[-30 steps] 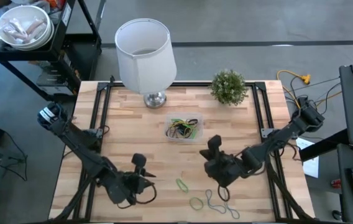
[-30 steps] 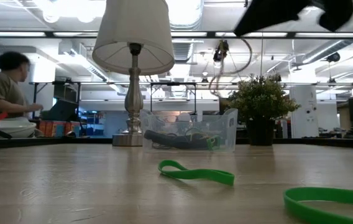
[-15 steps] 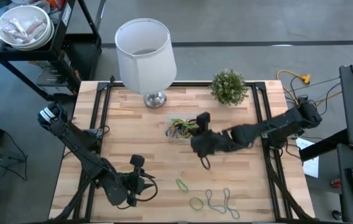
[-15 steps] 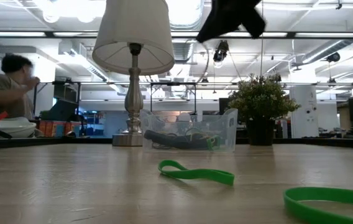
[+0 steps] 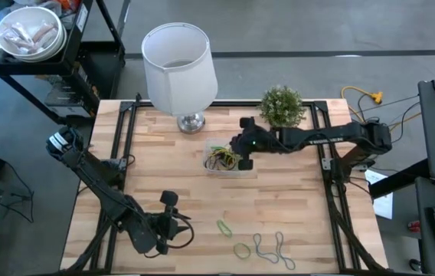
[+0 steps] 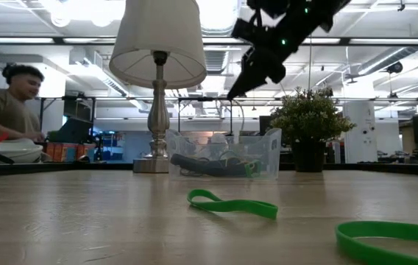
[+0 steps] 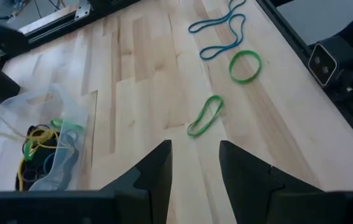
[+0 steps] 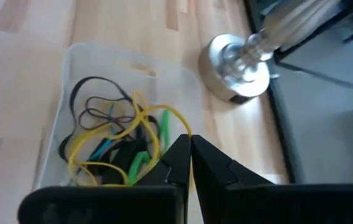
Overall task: Pick and place rubber bands into bin
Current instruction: Put the yellow rubber band into the transparent bin, then put the green rubber band into the transparent bin
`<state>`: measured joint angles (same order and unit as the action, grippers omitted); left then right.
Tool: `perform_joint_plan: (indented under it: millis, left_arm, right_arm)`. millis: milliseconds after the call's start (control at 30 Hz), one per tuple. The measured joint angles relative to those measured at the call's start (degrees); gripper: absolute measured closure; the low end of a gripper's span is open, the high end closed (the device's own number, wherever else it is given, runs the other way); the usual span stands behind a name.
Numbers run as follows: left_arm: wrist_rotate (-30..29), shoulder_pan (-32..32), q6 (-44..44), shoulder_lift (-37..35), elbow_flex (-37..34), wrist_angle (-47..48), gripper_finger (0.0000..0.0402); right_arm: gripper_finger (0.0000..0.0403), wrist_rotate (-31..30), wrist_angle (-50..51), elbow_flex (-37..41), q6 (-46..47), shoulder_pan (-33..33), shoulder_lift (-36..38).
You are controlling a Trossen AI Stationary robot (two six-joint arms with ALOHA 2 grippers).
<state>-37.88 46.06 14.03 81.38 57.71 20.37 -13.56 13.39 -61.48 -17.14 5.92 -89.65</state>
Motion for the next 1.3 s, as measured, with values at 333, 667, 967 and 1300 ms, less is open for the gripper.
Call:
perform_joint_plan:
  millis: [333, 667, 967, 1300]
  left_arm:
    - [0.0, -0.09, -7.05, 0.0, 0.0, -0.05, 0.0283]
    - [-0.01, -0.28, -8.98, 0.0, -0.22, 1.99, 0.0283]
    - [7.36, -4.19, -18.41, 0.07, -7.63, -8.71, 0.0283]
    - [23.14, -13.21, -19.75, 0.07, -12.14, -17.05, 0.0283]
  right_arm:
    - [0.0366, 13.36, -2.69, 3.53, 6.46, 4.62, -0.05]
    - [0.027, 16.78, -3.13, 3.53, 10.69, 3.17, -0.04]
    - [0.0256, 21.3, -3.08, 3.53, 13.86, -6.44, 0.27]
    - [0.0276, 21.11, -2.91, 2.85, 22.18, -19.49, 0.35]
